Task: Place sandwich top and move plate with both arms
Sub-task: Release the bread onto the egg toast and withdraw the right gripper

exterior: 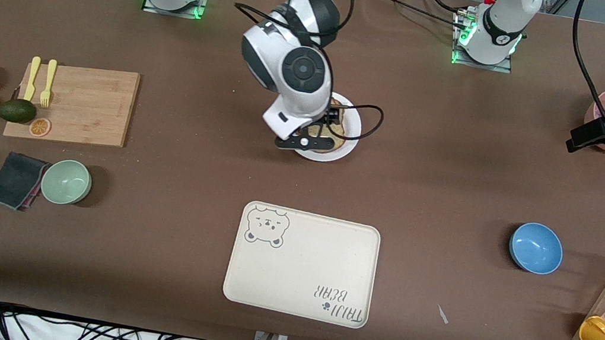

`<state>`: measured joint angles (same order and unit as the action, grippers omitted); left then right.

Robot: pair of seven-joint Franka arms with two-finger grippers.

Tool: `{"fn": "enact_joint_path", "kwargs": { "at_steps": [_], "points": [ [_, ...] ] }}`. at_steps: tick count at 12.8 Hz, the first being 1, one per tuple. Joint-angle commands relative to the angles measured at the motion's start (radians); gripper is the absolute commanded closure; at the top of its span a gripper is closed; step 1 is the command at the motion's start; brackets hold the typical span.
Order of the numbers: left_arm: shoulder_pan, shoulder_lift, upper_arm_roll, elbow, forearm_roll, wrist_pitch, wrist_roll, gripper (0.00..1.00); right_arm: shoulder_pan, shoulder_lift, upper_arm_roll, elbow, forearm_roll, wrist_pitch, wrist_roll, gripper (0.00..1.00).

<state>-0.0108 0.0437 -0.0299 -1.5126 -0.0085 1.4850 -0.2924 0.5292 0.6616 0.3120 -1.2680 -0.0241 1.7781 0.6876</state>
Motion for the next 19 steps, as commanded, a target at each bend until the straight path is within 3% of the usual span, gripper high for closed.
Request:
{"fn": "enact_joint_path", "kwargs": {
  "at_steps": [1, 4, 7, 10, 11, 13, 17, 19],
  "points": [
    [-0.005, -0.005, -0.007, 0.014, 0.032, -0.02, -0.01, 0.0, -0.078, -0.083, 0.007, -0.014, 0.033, -0.106, -0.083, 0.0],
    [-0.011, -0.008, -0.008, 0.014, 0.032, -0.022, -0.019, 0.0, -0.165, -0.169, -0.007, -0.027, 0.036, -0.198, -0.212, 0.0],
    [-0.008, -0.008, -0.002, 0.014, 0.028, -0.022, -0.024, 0.0, -0.257, -0.317, -0.043, -0.144, 0.036, -0.226, -0.275, 0.0],
    [-0.008, -0.007, 0.001, 0.014, 0.024, -0.022, -0.022, 0.0, -0.379, -0.504, -0.054, -0.333, 0.018, -0.207, -0.464, 0.0],
    [-0.003, -0.002, 0.004, 0.014, 0.022, -0.022, -0.022, 0.0, -0.394, -0.54, -0.088, -0.362, 0.016, -0.207, -0.508, 0.0],
    [0.003, -0.019, 0.004, -0.007, 0.021, -0.018, -0.01, 0.0, -0.414, -0.595, -0.167, -0.401, 0.016, -0.218, -0.533, 0.0],
    [-0.009, 0.001, -0.002, -0.132, 0.016, 0.075, -0.008, 0.0, -0.445, -0.629, -0.258, -0.406, 0.016, -0.27, -0.6, 0.0],
    [-0.018, 0.002, -0.016, -0.146, 0.015, 0.074, -0.011, 0.0, -0.459, -0.635, -0.272, -0.396, 0.016, -0.267, -0.663, 0.0]
  ]
}}
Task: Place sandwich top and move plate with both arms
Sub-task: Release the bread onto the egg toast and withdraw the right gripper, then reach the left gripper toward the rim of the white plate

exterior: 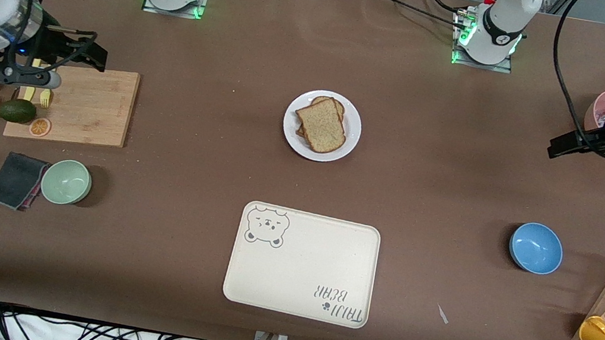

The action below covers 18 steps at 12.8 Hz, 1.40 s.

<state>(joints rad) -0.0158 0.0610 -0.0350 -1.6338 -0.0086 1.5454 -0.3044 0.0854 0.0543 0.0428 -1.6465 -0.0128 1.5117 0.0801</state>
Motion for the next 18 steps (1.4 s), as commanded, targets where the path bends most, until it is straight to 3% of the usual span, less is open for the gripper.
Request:
{"fn": "enact_joint_path", "kwargs": {
  "at_steps": [1, 6, 11, 14, 18],
  "points": [
    [-0.03, -0.01, -0.023, -0.043, 0.016, 0.013, 0.004, 0.0, -0.019, -0.028, -0.004, -0.015, 0.01, 0.008, -0.074, 0.0],
    [-0.059, 0.14, -0.037, -0.057, -0.02, 0.077, 0.005, 0.0, -0.019, -0.025, -0.011, 0.004, -0.018, 0.089, -0.06, 0.0],
    [-0.076, 0.151, -0.039, -0.309, -0.207, 0.445, 0.005, 0.0, -0.033, -0.014, -0.018, 0.017, -0.016, 0.105, -0.068, 0.0],
    [-0.082, 0.155, -0.074, -0.403, -0.305, 0.56, 0.005, 0.0, -0.029, -0.008, -0.018, 0.022, -0.018, 0.104, -0.056, 0.0],
    [-0.128, 0.19, -0.115, -0.51, -0.566, 0.691, 0.007, 0.0, -0.027, 0.006, -0.017, 0.028, -0.018, 0.107, -0.054, 0.0]
  ]
}}
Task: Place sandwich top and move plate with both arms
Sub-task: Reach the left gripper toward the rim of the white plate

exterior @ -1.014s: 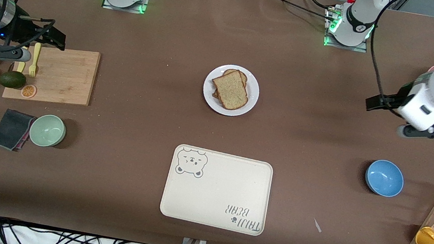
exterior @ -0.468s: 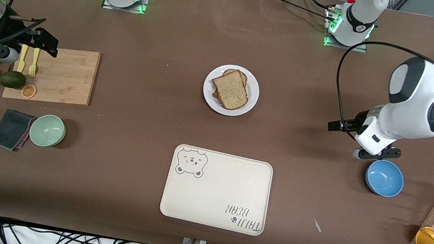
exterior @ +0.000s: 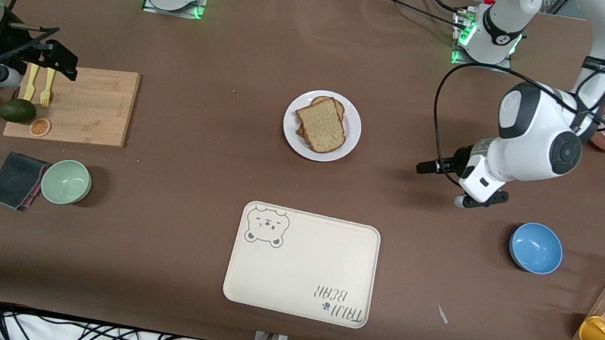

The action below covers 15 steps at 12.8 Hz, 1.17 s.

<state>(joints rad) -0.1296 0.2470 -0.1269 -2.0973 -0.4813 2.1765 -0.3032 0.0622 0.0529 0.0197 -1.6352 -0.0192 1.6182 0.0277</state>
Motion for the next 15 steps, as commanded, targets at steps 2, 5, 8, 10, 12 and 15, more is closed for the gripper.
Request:
{"fn": "enact_joint_path", "kwargs": {
  "at_steps": [2, 5, 8, 10, 12, 15],
  "points": [
    [-0.03, 0.014, -0.049, -0.078, -0.207, 0.107, 0.006, 0.0, -0.004, 0.008, 0.006, 0.017, -0.012, 0.0, -0.002, 0.0],
    [-0.054, 0.049, -0.049, -0.09, -0.38, 0.108, 0.167, 0.0, -0.004, 0.008, 0.005, 0.017, -0.012, 0.0, -0.003, 0.0],
    [-0.054, 0.077, -0.049, -0.138, -0.626, 0.108, 0.495, 0.0, -0.004, 0.01, 0.006, 0.017, -0.013, 0.002, -0.002, 0.0],
    [-0.054, 0.08, -0.049, -0.171, -0.729, 0.108, 0.634, 0.0, -0.005, 0.01, 0.006, 0.017, -0.012, 0.002, -0.002, 0.0],
    [-0.074, 0.084, -0.051, -0.19, -0.779, 0.108, 0.717, 0.0, -0.004, 0.01, 0.006, 0.017, -0.012, 0.002, -0.002, 0.0],
    [-0.137, 0.101, -0.051, -0.211, -0.905, 0.138, 0.809, 0.0, -0.005, 0.01, 0.005, 0.017, -0.012, 0.002, -0.002, 0.0]
  ]
}}
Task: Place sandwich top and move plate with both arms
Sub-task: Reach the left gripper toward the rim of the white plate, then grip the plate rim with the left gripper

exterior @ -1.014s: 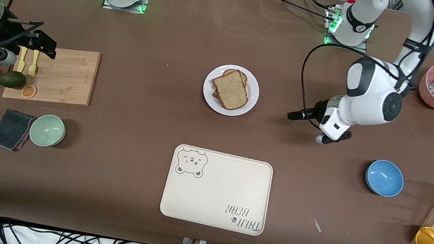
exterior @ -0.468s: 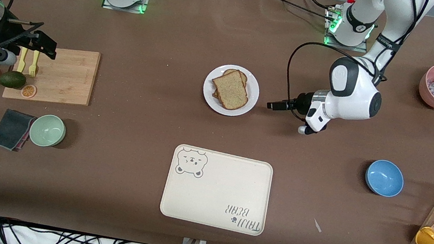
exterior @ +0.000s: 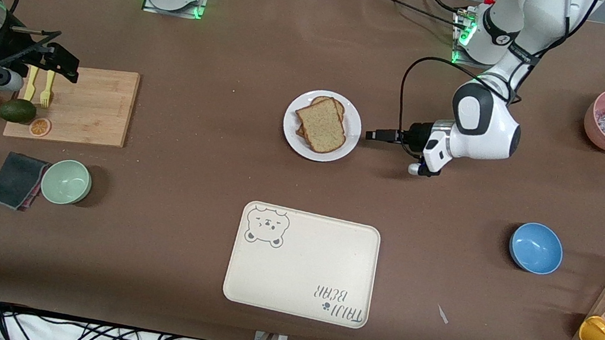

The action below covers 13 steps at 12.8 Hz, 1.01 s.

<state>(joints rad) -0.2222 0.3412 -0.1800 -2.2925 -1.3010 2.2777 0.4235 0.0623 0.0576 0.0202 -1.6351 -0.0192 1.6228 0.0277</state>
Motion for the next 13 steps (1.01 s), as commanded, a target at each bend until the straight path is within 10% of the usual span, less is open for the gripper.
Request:
{"fn": "enact_joint_path", "kwargs": {
  "at_steps": [1, 9, 13],
  "points": [
    [-0.061, 0.021, 0.002, -0.016, -0.121, 0.06, 0.13, 0.0, -0.005, 0.005, 0.004, 0.017, -0.011, -0.003, -0.002, 0.0],
    [-0.151, 0.107, 0.002, -0.016, -0.348, 0.124, 0.362, 0.01, -0.005, 0.005, 0.004, 0.017, -0.011, -0.004, -0.002, 0.0],
    [-0.152, 0.116, 0.004, -0.015, -0.346, 0.124, 0.366, 0.42, -0.005, 0.007, 0.004, 0.017, -0.011, -0.004, -0.003, 0.0]
  ]
}}
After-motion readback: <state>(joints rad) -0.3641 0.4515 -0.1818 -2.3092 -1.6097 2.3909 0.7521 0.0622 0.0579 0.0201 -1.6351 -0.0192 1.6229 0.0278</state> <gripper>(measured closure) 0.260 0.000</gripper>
